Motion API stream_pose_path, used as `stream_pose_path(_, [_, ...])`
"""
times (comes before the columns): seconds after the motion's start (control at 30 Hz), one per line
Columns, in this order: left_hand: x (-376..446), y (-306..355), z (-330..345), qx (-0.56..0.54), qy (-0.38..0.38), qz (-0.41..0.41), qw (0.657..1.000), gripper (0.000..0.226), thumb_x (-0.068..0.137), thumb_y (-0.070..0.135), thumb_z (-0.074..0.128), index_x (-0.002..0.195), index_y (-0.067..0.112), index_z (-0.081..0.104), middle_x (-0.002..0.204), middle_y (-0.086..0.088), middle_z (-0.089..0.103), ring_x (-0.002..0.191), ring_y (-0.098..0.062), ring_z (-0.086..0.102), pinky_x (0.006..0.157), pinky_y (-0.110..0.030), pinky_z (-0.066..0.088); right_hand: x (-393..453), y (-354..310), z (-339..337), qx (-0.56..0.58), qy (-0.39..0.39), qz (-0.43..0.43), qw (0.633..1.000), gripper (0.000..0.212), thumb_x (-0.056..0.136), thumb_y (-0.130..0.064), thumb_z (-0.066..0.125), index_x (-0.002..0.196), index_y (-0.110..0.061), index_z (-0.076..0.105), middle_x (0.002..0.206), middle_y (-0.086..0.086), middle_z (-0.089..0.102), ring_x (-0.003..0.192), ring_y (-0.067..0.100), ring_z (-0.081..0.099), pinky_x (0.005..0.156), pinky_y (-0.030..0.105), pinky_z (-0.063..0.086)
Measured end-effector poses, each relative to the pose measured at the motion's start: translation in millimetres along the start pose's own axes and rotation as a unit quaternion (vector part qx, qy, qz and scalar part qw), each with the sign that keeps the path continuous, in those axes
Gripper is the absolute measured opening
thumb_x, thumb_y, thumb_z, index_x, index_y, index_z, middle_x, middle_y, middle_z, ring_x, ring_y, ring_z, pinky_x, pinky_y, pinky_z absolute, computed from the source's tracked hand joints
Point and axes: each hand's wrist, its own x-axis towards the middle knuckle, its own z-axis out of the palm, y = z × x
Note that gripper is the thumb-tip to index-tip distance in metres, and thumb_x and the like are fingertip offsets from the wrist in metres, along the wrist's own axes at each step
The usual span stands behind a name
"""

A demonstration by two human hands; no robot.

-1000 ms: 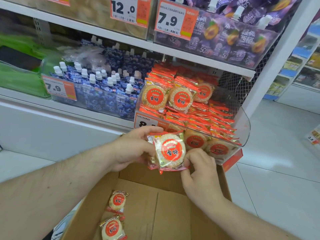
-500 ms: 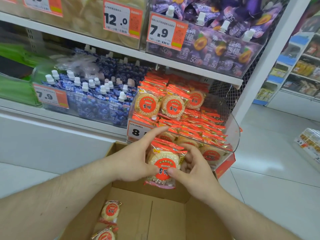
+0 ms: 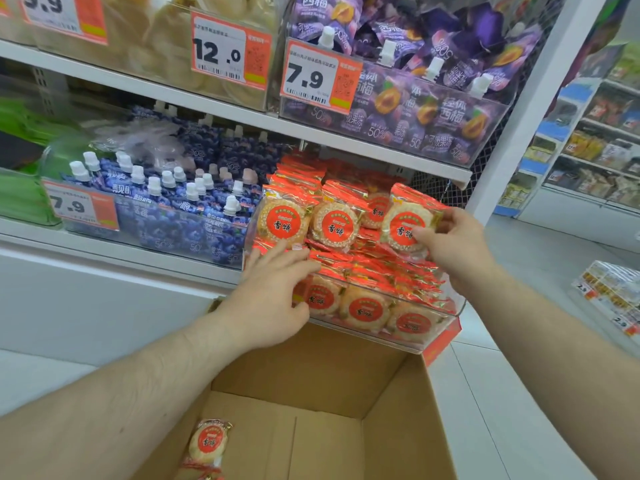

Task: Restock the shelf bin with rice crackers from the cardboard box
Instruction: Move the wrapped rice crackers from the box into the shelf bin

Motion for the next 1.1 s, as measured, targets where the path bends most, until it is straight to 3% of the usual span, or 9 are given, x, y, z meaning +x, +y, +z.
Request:
stream_pose_path(0.1, [4,-1,7,0.007,-0.009,0.01,1.0,0.063,0.086,0.021,0.057,0.145,0.035,0.037,0.155,0.012,0.03,0.148,-0.014,0.008,0.12,-0.046,-0.007,32,4,17,0.01,-0.004,0.018,1.0,0.03,0.083,-0.009,0.075,0.104,-0.015,0.055,0.104,0.007,0.066,0.097,0.026,0.067,0.087,0.044,0.056])
stream_pose_path(0.23, [6,0,10,0.019,0.006,0.012,1.0,0.06,0.086,0.018,0.056,0.142,0.033,0.042,0.149,0.013,0.036,0.144,-0.01,0.013,0.119,-0.044,-0.008,60,9,39,-0.026,-0.005,0.008,1.0,0.042,0.083,-0.01,0.075,0.12,-0.01,0.054,0.104,0.001,0.059,0.096,0.018,0.059,0.09,0.04,0.054])
stream_pose_path(0.37, [5,-3,11,0.015,0.024,0.023,0.999,0.058,0.084,0.015,0.057,0.138,0.032,0.047,0.146,0.013,0.039,0.14,-0.007,0.018,0.119,-0.043,-0.007,74,15,51,-0.115,0.023,0.001,0.993,0.055,0.082,-0.025,0.076,0.13,-0.011,0.051,0.117,0.005,0.063,0.105,0.025,0.061,0.097,0.042,0.05])
stream_pose_path(0.47, [4,-3,11,0.016,0.028,0.029,0.999,0.057,0.083,0.014,0.057,0.137,0.032,0.049,0.146,0.014,0.039,0.139,-0.006,0.019,0.119,-0.042,-0.008,71,16,53,-0.163,0.025,-0.04,0.986,0.065,0.087,-0.024,0.07,0.141,-0.021,0.036,0.116,0.008,0.061,0.106,0.029,0.059,0.094,0.038,0.048])
stream_pose_path(0.57, [3,-1,11,0.013,0.023,0.025,0.999,0.056,0.084,0.015,0.056,0.137,0.032,0.049,0.146,0.015,0.038,0.138,-0.003,0.017,0.119,-0.041,-0.009,69,17,57,-0.205,-0.003,-0.067,0.977,0.059,0.088,-0.025,0.068,0.141,-0.026,0.043,0.126,0.008,0.061,0.115,0.029,0.057,0.1,0.036,0.045])
stream_pose_path(0.8, [3,1,8,0.012,0.011,0.018,1.0,0.055,0.085,0.016,0.056,0.137,0.032,0.049,0.146,0.014,0.038,0.138,-0.005,0.018,0.12,-0.042,-0.007,67,23,59,-0.24,-0.047,-0.048,0.968,0.054,0.093,-0.034,0.061,0.142,-0.025,0.042,0.132,0.007,0.059,0.121,0.031,0.054,0.103,0.041,0.043])
stream_pose_path(1.0, [4,4,3,-0.008,0.004,0.005,1.0,0.056,0.088,0.017,0.056,0.141,0.032,0.044,0.149,0.014,0.037,0.145,-0.008,0.016,0.121,-0.044,-0.003,68,20,53,-0.276,-0.081,-0.031,0.957,0.071,0.092,-0.034,0.061,0.149,-0.04,0.02,0.134,0.003,0.056,0.116,0.032,0.057,0.102,0.049,0.044])
stream_pose_path(1.1, [3,2,2,-0.008,0.04,0.014,0.999,0.053,0.086,0.014,0.056,0.137,0.028,0.048,0.142,0.012,0.045,0.141,-0.01,0.027,0.122,-0.043,0.008,64,25,48,-0.267,-0.049,-0.028,0.962,0.08,0.088,-0.033,0.061,0.148,-0.048,0.01,0.135,0.007,0.056,0.104,0.034,0.062,0.095,0.052,0.048])
